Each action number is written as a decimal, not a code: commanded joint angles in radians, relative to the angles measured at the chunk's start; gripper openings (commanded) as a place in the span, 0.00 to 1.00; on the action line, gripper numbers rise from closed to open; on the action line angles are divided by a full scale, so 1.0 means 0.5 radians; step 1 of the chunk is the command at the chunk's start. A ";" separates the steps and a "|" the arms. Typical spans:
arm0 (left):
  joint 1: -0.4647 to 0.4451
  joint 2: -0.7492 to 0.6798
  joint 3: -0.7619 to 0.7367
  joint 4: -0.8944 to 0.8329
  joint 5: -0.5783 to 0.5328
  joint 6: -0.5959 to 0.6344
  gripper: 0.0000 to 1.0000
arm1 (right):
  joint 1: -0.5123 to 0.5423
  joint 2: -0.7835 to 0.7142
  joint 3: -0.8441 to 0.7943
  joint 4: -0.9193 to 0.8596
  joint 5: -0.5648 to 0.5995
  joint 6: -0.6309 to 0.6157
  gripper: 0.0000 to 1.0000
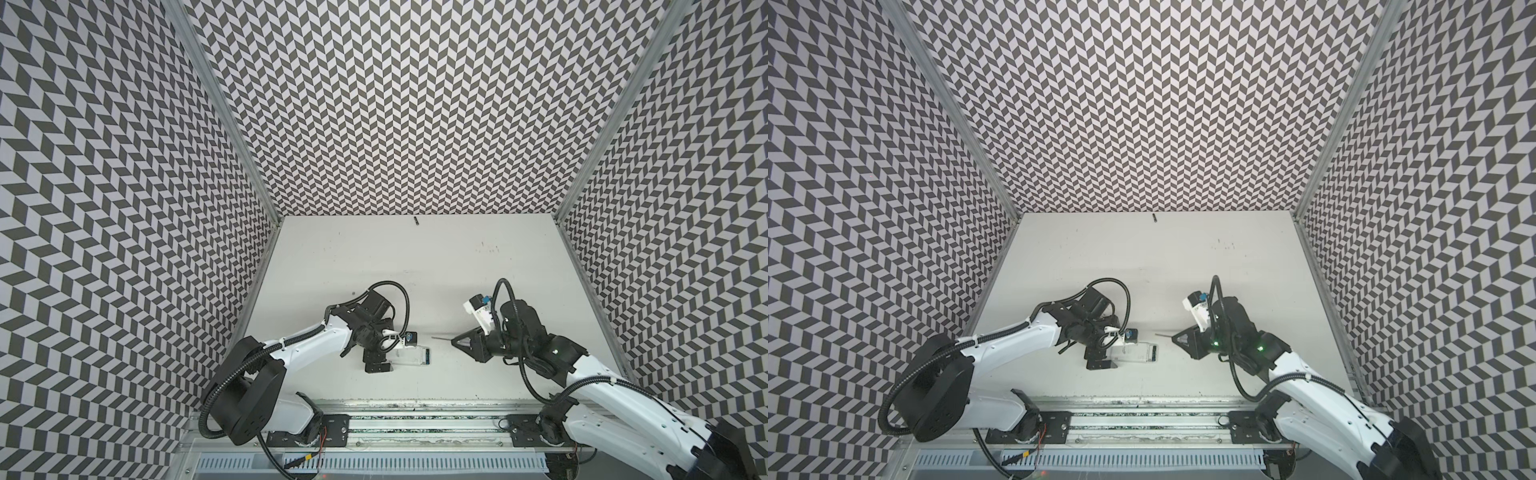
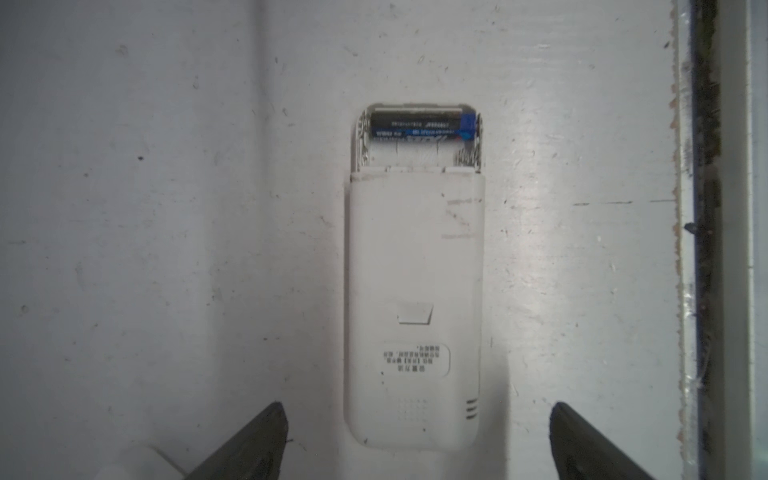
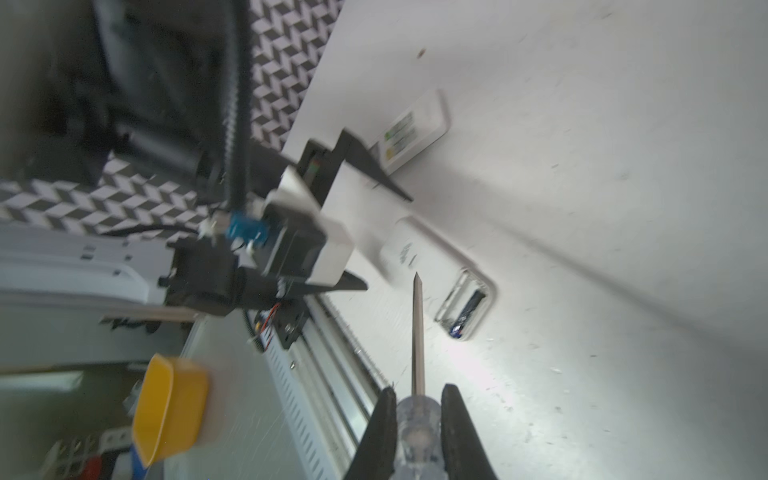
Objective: Unload the batteries from the remote control
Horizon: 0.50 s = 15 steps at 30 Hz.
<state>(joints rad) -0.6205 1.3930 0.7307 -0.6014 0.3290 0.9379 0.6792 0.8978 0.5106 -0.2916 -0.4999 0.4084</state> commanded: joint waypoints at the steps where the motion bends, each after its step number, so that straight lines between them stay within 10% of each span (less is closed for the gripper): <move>1: 0.126 -0.054 0.048 -0.175 0.121 0.061 0.98 | 0.099 0.119 -0.047 0.194 -0.123 0.035 0.00; 15: 0.274 0.148 0.155 -0.258 0.120 0.446 0.93 | 0.362 0.566 -0.017 0.311 0.023 -0.013 0.00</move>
<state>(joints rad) -0.4877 1.4414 0.7891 -0.6964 0.3622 1.0943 0.8562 1.1717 0.5163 -0.2218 -0.5190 0.3885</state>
